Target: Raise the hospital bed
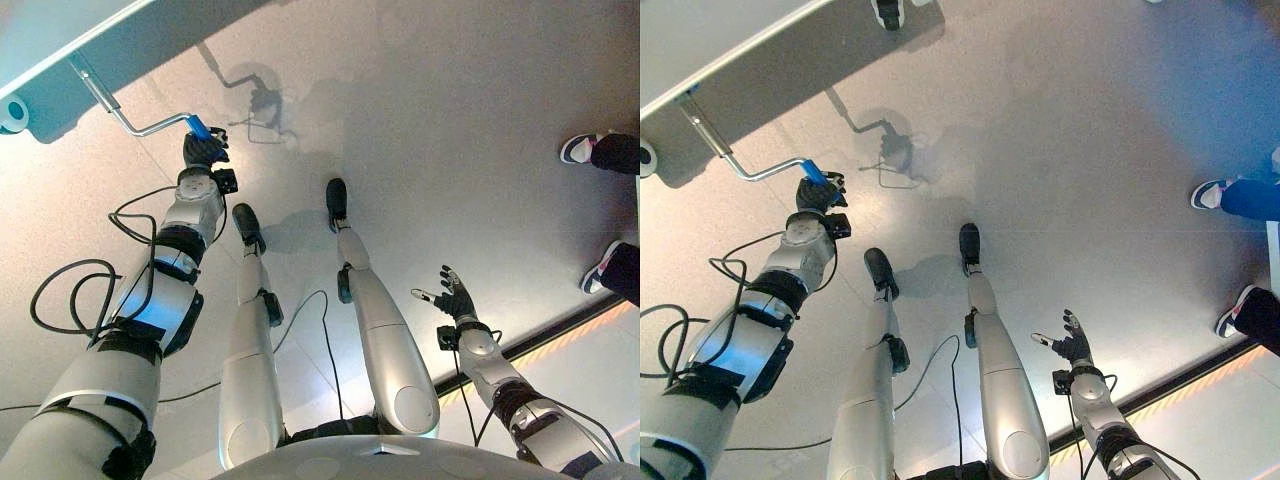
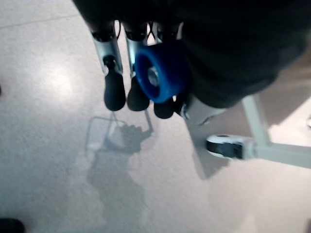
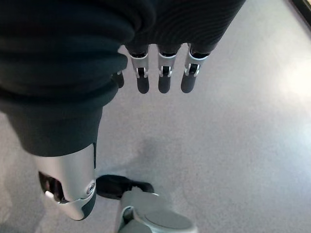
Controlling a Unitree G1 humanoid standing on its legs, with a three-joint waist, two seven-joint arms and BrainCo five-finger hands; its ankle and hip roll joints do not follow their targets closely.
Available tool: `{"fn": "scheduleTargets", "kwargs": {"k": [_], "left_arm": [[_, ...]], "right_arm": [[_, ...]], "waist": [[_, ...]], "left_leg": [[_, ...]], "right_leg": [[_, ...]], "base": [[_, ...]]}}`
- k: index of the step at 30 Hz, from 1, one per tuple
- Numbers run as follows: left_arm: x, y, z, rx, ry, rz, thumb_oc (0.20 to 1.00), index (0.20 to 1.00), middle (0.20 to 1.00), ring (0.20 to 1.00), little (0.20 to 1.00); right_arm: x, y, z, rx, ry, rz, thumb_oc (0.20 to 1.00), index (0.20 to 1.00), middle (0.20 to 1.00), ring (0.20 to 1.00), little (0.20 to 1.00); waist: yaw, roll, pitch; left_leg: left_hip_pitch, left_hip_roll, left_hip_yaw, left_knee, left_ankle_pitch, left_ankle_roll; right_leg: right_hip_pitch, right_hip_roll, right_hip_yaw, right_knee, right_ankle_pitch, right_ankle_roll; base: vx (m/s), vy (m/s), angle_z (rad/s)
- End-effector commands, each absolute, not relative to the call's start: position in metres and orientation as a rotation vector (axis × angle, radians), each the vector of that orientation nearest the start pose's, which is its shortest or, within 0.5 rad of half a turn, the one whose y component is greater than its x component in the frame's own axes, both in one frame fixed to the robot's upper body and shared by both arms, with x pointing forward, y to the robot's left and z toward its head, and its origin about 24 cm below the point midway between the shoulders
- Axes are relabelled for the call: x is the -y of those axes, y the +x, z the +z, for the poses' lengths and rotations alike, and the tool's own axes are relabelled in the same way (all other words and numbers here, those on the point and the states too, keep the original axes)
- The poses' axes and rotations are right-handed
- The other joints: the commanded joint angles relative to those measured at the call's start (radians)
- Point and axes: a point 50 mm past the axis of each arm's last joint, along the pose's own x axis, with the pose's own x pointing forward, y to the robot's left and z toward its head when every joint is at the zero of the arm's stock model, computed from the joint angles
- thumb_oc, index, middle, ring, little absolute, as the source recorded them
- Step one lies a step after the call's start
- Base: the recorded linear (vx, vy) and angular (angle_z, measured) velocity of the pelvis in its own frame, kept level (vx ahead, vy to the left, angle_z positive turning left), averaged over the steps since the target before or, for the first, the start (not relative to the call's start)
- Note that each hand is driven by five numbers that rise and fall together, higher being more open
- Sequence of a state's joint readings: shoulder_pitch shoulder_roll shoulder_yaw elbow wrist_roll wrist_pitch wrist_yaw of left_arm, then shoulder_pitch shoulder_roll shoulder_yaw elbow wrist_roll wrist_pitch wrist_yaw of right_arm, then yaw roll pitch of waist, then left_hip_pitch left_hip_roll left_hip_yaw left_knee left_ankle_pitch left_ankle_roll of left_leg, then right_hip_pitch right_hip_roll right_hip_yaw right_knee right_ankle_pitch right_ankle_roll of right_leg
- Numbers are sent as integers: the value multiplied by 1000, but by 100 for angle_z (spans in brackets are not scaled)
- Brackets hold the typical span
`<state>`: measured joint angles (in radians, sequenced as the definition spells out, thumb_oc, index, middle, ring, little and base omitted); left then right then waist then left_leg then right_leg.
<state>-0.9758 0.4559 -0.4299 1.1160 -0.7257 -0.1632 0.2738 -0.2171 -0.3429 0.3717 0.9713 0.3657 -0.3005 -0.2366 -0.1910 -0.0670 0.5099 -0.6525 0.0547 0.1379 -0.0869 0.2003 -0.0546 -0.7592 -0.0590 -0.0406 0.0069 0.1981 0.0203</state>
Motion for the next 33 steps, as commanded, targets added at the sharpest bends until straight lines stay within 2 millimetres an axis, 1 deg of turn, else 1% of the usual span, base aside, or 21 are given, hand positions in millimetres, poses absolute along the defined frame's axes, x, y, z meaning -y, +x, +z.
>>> {"fn": "scheduleTargets", "kwargs": {"k": [1,2,4,5,8,13,17,22,23,29,31,33], "left_arm": [[-186,415,205,273,-3,150,200,200,200,200,200],[-185,413,203,276,-5,138,200,200,200,200,200],[-184,412,203,283,-10,132,200,200,200,200,200],[-185,411,201,289,-15,124,200,200,200,200,200],[-186,407,201,307,-27,111,200,200,200,200,200],[-193,399,193,315,-17,90,200,200,200,200,200],[-201,394,189,318,-19,91,200,200,200,200,200],[-217,379,182,344,-36,94,200,200,200,200,200],[-217,379,182,343,-36,94,200,200,200,200,200],[-240,364,177,361,-47,138,200,200,200,200,200],[-243,363,178,363,-43,144,200,200,200,200,200],[-254,358,173,352,-40,181,200,200,200,200,200]], "right_arm": [[248,203,-93,-575,-247,-244,1000,1000,1000,1000,1000],[249,202,-94,-585,-246,-251,1000,1000,1000,1000,1000],[250,202,-94,-588,-245,-256,1000,1000,1000,1000,1000],[252,201,-95,-597,-244,-265,1000,1000,1000,1000,1000],[254,199,-97,-612,-238,-279,1000,1000,1000,1000,1000],[258,194,-101,-646,-235,-305,1000,1000,1000,1000,1000],[261,191,-104,-672,-232,-317,1000,1000,1000,1000,1000],[263,187,-106,-701,-229,-331,1000,1000,1000,1000,1000],[263,186,-106,-701,-229,-331,1000,1000,1000,1000,1000],[266,182,-108,-718,-227,-339,1000,1000,1000,1000,1000],[267,182,-108,-719,-229,-339,1000,1000,1000,1000,1000],[268,181,-109,-725,-226,-344,1000,1000,1000,1000,1000]], "waist": [[-3,43,10],[2,52,10],[4,56,10],[10,64,10],[17,71,10],[30,79,10],[41,80,9],[67,75,3],[66,75,3],[99,63,9],[102,61,9],[117,56,10]], "left_leg": [[79,-23,-22,0,-59,4],[93,-24,-24,0,-60,5],[98,-25,-24,0,-60,5],[110,-26,-26,0,-60,6],[124,-28,-30,1,-61,7],[151,-35,-40,5,-61,10],[170,-39,-47,4,-62,12],[193,-49,-63,3,-61,15],[194,-49,-63,3,-61,15],[200,-57,-89,9,-57,19],[200,-58,-93,9,-57,19],[195,-63,-106,10,-53,19]], "right_leg": [[-3,-5,25,52,12,106],[9,-8,22,57,7,105],[14,-8,22,60,6,105],[22,-9,18,67,-1,105],[35,-13,14,75,-6,104],[65,-20,3,83,-14,104],[91,-27,-5,82,-16,105],[133,-43,-24,79,-20,110],[134,-43,-24,79,-20,110],[165,-63,-54,90,-33,113],[169,-66,-59,90,-34,113],[183,-74,-78,90,-40,115]], "base": [[1,6,-4],[0,3,-4],[0,1,-2],[0,0,0],[3,-7,3],[-4,-1,4],[-2,8,9],[-2,20,9],[-1,24,16],[-6,23,18],[-4,-2,13],[-5,0,16]]}}
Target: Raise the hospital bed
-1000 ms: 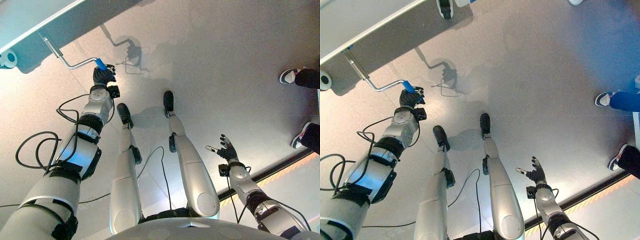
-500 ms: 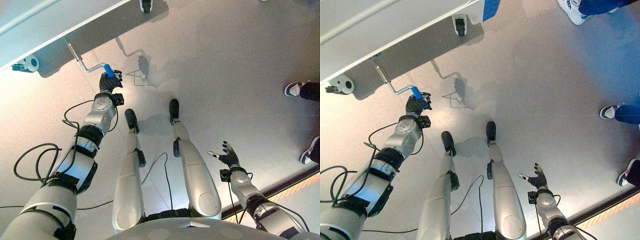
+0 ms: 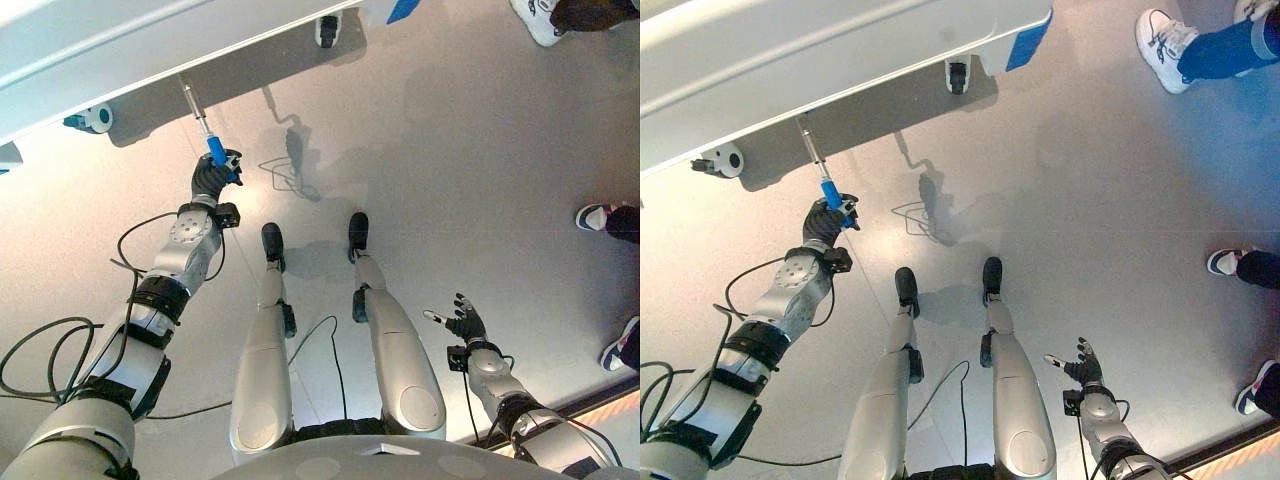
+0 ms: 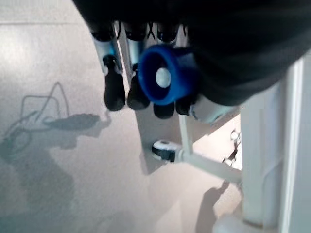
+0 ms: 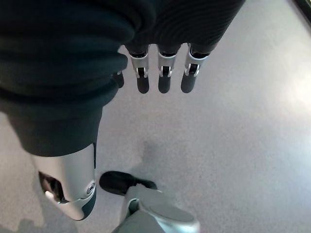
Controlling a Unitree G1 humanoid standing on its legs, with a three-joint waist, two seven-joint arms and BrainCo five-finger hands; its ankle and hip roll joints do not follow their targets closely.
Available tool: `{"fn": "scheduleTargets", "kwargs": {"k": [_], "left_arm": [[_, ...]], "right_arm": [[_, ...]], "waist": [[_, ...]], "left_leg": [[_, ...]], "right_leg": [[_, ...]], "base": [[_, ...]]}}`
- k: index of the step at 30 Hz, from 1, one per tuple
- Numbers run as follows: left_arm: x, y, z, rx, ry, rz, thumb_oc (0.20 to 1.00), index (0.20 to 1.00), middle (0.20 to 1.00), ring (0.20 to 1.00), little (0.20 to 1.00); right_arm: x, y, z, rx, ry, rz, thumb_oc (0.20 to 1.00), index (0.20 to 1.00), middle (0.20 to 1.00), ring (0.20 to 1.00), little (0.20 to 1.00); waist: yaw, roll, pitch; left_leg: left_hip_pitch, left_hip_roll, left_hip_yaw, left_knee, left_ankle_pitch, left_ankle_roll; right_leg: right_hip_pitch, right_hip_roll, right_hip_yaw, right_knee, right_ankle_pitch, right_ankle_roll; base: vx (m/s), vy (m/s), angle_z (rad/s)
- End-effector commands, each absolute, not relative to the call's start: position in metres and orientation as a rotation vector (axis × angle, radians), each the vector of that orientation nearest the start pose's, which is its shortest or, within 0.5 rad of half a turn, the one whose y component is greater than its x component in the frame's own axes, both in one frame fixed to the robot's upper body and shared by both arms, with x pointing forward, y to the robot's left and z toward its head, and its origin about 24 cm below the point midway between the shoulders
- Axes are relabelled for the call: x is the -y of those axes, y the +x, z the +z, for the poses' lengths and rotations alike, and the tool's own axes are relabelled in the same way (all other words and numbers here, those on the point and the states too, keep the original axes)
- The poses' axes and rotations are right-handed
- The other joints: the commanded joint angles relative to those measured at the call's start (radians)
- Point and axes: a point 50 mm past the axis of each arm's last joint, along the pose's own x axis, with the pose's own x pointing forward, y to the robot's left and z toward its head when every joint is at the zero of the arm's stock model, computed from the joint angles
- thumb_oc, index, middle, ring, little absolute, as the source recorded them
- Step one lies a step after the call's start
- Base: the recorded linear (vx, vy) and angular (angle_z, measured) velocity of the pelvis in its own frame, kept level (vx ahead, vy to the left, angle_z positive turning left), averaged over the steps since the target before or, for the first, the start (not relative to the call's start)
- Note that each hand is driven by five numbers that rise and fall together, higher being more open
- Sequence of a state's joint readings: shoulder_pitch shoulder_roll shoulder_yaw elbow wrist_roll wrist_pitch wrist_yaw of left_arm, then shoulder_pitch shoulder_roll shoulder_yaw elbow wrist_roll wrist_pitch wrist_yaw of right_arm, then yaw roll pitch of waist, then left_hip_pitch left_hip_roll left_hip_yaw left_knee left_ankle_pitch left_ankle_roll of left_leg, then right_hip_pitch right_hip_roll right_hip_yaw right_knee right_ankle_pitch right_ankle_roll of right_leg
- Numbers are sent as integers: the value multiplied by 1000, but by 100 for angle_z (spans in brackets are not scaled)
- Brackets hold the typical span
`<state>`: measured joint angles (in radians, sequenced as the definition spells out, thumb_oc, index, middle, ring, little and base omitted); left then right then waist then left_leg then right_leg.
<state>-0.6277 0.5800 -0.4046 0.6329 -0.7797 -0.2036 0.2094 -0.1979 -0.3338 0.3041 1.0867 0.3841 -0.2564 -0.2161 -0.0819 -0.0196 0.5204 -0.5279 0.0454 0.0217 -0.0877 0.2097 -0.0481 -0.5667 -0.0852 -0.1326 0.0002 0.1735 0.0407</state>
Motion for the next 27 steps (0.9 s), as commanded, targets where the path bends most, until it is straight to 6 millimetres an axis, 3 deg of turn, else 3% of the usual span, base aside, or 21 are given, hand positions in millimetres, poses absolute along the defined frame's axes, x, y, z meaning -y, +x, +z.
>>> {"fn": "scheduleTargets", "kwargs": {"k": [1,10,18,27], "left_arm": [[-254,358,173,352,-40,181,200,200,200,200,200],[-291,353,165,297,-31,310,200,200,200,200,200],[-329,352,153,165,33,472,200,200,200,200,200],[-349,353,152,74,87,572,200,200,200,200,200]], "right_arm": [[268,181,-109,-725,-226,-344,1000,1000,1000,1000,1000],[268,177,-111,-740,-212,-354,1000,1000,1000,1000,1000],[265,183,-109,-724,-205,-342,1000,1000,1000,1000,1000],[260,190,-105,-680,-186,-332,1000,1000,1000,1000,1000]], "waist": [[7,8,-1],[39,-20,-1],[40,-45,-1],[25,-69,0]], "left_leg": [[70,-54,10,11,-62,12],[48,-61,-19,19,-59,16],[20,-59,-19,21,-61,20],[-41,-59,-12,16,-60,24]], "right_leg": [[-10,-48,13,97,-16,95],[17,-60,-28,90,-32,97],[6,-60,-32,82,-34,98],[-48,-53,-22,63,-21,103]], "base": [[-2,0,17],[11,14,19],[15,27,8],[2,4,0]]}}
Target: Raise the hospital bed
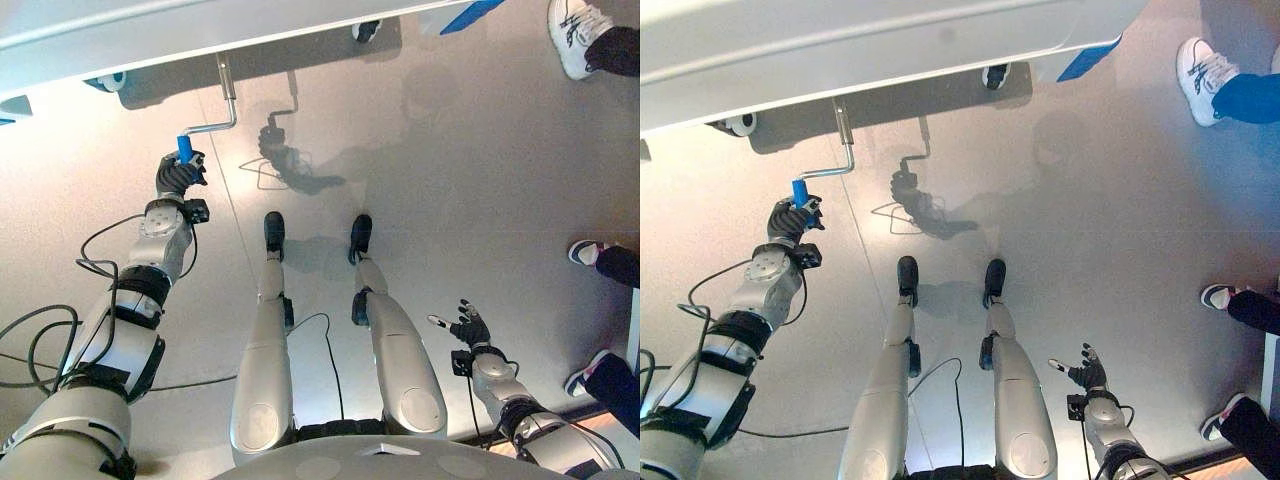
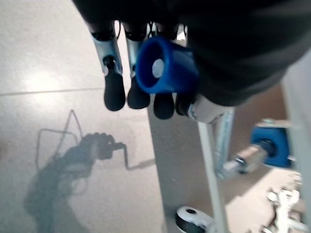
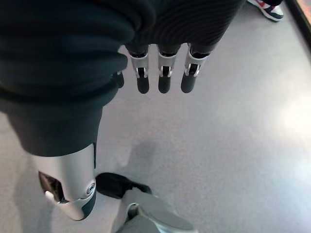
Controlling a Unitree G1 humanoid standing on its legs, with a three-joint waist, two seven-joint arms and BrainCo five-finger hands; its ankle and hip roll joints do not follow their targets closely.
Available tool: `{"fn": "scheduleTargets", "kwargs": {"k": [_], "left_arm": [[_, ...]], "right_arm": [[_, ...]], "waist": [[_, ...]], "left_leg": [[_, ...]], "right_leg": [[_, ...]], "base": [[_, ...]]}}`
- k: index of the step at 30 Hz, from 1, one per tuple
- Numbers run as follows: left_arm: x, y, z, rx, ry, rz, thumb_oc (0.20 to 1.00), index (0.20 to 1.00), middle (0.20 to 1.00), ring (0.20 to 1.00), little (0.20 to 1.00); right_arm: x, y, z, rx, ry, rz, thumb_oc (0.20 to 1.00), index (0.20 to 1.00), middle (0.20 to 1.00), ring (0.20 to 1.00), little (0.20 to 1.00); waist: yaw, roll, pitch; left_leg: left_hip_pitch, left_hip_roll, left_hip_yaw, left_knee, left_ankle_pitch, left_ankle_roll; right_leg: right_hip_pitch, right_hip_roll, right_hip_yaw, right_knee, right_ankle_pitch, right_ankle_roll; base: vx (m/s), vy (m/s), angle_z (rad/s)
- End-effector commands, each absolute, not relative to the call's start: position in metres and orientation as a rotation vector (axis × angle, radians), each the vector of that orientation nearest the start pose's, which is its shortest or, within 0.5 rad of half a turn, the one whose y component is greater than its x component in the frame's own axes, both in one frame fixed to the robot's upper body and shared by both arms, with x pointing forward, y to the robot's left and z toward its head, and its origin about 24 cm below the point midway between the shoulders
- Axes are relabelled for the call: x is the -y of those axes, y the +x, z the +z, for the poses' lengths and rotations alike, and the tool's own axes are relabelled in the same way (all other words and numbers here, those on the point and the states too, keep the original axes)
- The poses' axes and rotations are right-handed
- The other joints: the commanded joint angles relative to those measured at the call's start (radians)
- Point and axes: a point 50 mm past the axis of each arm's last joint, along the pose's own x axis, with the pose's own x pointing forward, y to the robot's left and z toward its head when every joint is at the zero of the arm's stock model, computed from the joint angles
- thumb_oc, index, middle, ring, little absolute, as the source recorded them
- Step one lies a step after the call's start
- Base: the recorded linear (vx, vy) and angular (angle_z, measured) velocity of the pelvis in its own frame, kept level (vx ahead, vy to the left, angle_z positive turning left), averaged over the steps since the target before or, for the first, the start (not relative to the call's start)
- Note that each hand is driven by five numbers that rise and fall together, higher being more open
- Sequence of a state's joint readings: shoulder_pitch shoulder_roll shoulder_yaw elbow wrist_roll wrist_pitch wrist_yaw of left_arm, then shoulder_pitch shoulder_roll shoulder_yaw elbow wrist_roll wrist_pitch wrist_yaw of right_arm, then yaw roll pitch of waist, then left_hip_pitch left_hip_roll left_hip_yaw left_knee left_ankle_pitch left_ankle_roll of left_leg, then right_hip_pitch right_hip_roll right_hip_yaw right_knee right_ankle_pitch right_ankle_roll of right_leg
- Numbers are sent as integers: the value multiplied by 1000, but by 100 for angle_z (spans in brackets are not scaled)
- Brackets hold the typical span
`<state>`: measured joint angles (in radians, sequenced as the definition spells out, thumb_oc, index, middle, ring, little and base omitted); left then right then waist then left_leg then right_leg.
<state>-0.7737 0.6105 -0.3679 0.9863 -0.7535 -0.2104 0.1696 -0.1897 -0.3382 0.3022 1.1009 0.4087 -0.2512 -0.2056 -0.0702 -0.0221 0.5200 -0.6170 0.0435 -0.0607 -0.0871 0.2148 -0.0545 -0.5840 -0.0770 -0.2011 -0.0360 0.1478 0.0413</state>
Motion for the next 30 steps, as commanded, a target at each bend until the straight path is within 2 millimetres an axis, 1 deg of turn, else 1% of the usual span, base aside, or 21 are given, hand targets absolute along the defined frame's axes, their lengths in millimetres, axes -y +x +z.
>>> {"fn": "scheduleTargets", "kwargs": {"k": [1,9,14,17,21,25,30], "left_arm": [[-349,354,153,69,92,579,200,200,200,200,200],[-350,359,157,41,112,614,200,200,200,200,200],[-349,361,157,20,131,628,200,200,200,200,200],[-344,366,163,17,174,624,200,200,200,200,200],[-339,370,167,23,189,618,200,200,200,200,200],[-335,372,167,25,193,611,200,200,200,200,200],[-326,377,168,29,199,590,200,200,200,200,200]], "right_arm": [[259,191,-105,-672,-182,-331,1000,1000,1000,1000,1000],[249,198,-99,-612,-174,-294,1000,1000,1000,1000,1000],[244,201,-95,-580,-174,-277,1000,1000,1000,1000,1000],[243,201,-92,-559,-180,-270,1000,1000,1000,1000,1000],[242,203,-91,-546,-188,-259,1000,1000,1000,1000,1000],[242,204,-89,-536,-193,-254,1000,1000,1000,1000,1000],[240,208,-84,-503,-208,-235,1000,1000,1000,1000,1000]], "waist": [[9,-68,0],[-14,-77,0],[-28,-78,0],[-43,-74,0],[-51,-74,0],[-59,-71,0],[-76,-65,0]], "left_leg": [[38,-57,71,13,-64,29],[-37,-53,82,11,-59,32],[-71,-53,97,9,-57,31],[-98,-51,106,6,-54,29],[-114,-49,113,4,-52,27],[-122,-51,123,1,-53,27],[-138,-46,142,0,-53,25]], "right_leg": [[-43,-61,47,96,7,104],[-126,-56,67,93,21,105],[-166,-56,79,88,31,108],[-204,-52,92,82,38,109],[-225,-51,99,80,42,109],[-244,-46,113,78,48,109],[-275,-38,133,74,57,107]], "base": [[31,31,0],[6,11,-1],[11,12,-7],[-1,-6,-8],[-4,-6,-8],[-4,-5,-5],[-12,-8,-12]]}}
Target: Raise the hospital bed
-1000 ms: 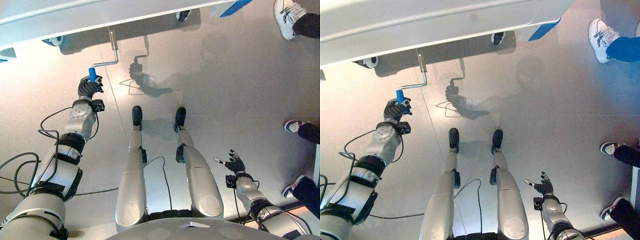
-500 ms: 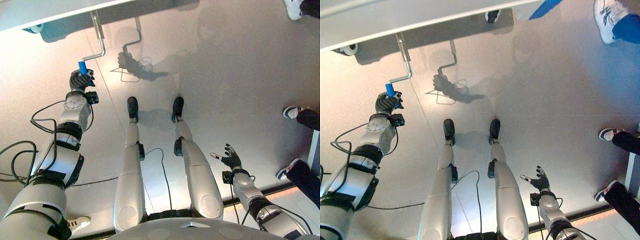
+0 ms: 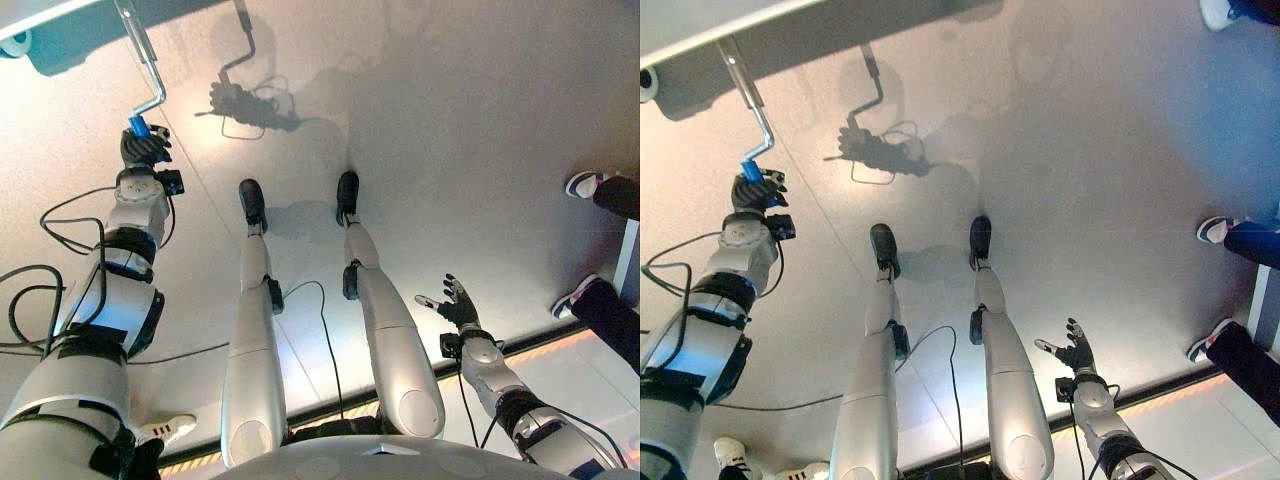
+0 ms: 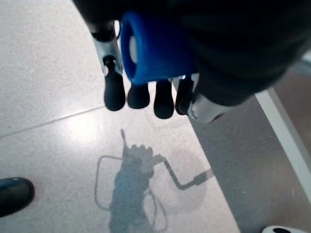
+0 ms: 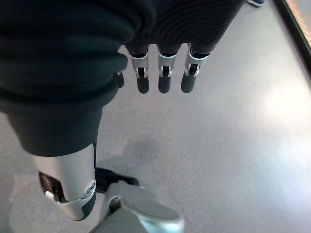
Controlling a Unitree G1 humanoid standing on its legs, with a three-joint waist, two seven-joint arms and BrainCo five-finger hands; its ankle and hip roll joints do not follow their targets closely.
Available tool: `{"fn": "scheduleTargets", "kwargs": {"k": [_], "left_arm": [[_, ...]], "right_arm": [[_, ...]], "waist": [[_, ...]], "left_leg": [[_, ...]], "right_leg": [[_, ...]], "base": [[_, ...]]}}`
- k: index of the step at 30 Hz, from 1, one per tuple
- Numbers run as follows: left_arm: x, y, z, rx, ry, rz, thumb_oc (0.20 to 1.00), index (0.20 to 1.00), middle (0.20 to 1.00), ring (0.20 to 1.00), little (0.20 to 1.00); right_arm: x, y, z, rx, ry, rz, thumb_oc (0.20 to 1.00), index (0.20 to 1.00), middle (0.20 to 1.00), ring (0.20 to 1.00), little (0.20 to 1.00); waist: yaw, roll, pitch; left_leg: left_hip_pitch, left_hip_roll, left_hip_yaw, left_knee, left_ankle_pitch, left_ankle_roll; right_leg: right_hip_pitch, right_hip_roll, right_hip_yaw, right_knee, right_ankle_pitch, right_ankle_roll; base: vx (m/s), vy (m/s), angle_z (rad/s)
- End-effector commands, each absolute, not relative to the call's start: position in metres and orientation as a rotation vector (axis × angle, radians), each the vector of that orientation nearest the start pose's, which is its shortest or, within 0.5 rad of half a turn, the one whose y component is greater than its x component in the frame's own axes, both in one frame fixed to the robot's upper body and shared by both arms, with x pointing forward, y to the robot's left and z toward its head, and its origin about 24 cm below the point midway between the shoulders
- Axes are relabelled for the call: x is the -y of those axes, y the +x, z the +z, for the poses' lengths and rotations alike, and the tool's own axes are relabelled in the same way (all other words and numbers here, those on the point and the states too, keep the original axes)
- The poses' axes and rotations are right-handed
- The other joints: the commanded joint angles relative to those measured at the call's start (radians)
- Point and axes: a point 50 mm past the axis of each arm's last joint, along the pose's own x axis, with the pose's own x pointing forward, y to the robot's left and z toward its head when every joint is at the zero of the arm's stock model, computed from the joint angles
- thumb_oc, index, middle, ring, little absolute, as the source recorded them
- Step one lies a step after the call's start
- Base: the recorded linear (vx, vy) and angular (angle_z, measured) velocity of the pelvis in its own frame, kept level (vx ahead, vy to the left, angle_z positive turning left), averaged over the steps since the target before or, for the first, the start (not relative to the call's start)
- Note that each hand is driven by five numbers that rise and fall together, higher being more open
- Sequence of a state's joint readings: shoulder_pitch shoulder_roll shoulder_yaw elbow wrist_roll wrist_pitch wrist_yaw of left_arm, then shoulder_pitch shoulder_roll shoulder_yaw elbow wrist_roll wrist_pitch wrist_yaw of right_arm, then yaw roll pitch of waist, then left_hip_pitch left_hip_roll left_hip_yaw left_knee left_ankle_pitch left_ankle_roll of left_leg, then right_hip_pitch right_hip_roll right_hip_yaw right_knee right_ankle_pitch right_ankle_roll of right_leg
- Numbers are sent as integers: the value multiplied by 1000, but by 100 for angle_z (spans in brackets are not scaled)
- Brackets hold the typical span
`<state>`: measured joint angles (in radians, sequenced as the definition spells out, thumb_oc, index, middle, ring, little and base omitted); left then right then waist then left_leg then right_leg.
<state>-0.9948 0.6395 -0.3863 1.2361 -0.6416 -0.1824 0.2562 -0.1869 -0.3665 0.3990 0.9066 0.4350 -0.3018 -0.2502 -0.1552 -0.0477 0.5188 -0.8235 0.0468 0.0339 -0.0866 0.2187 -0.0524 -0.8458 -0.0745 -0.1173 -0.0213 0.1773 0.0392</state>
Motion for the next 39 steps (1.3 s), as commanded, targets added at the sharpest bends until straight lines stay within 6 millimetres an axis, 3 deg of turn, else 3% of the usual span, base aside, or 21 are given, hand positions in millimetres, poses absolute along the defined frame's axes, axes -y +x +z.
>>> {"fn": "scheduleTargets", "kwargs": {"k": [1,13,30,35,37,38,39], "left_arm": [[-326,377,168,29,199,590,200,200,200,200,200],[-298,392,181,85,182,525,200,200,200,200,200],[-263,407,215,200,165,424,200,200,200,200,200],[-252,410,216,219,148,387,200,200,200,200,200],[-246,411,216,229,138,359,200,200,200,200,200],[-245,411,216,230,136,359,200,200,200,200,200],[-240,412,216,236,125,341,200,200,200,200,200]], "right_arm": [[240,208,-84,-503,-208,-235,1000,1000,1000,1000,1000],[234,213,-77,-451,-211,-208,1000,1000,1000,1000,1000],[236,213,-74,-430,-225,-196,1000,1000,1000,1000,1000],[237,211,-75,-438,-231,-196,1000,1000,1000,1000,1000],[238,209,-77,-446,-238,-194,1000,1000,1000,1000,1000],[238,209,-76,-445,-239,-194,1000,1000,1000,1000,1000],[240,207,-77,-450,-247,-195,1000,1000,1000,1000,1000]], "waist": [[9,-39,1],[-42,-36,1],[-100,-27,1],[-109,-23,1],[-109,-9,1],[-113,-14,1],[-109,1,1]], "left_leg": [[69,-50,47,-1,-57,23],[71,-23,115,-1,-65,16],[101,19,192,-1,-71,-7],[118,27,203,-1,-70,-12],[157,34,193,-1,-103,-19],[139,33,209,-1,-71,-15],[168,36,194,-1,-102,-20]], "right_leg": [[-13,-41,50,59,27,109],[-70,-3,120,70,43,102],[-110,52,174,95,38,99],[-102,61,177,100,35,98],[-73,65,180,111,-5,103],[-93,63,177,112,26,94],[-67,67,178,123,-15,100]], "base": [[-8,-7,-12],[-10,-9,-13],[-3,-22,-12],[-2,-31,-5],[36,-11,-5],[64,-19,-5],[-77,-84,-3]]}}
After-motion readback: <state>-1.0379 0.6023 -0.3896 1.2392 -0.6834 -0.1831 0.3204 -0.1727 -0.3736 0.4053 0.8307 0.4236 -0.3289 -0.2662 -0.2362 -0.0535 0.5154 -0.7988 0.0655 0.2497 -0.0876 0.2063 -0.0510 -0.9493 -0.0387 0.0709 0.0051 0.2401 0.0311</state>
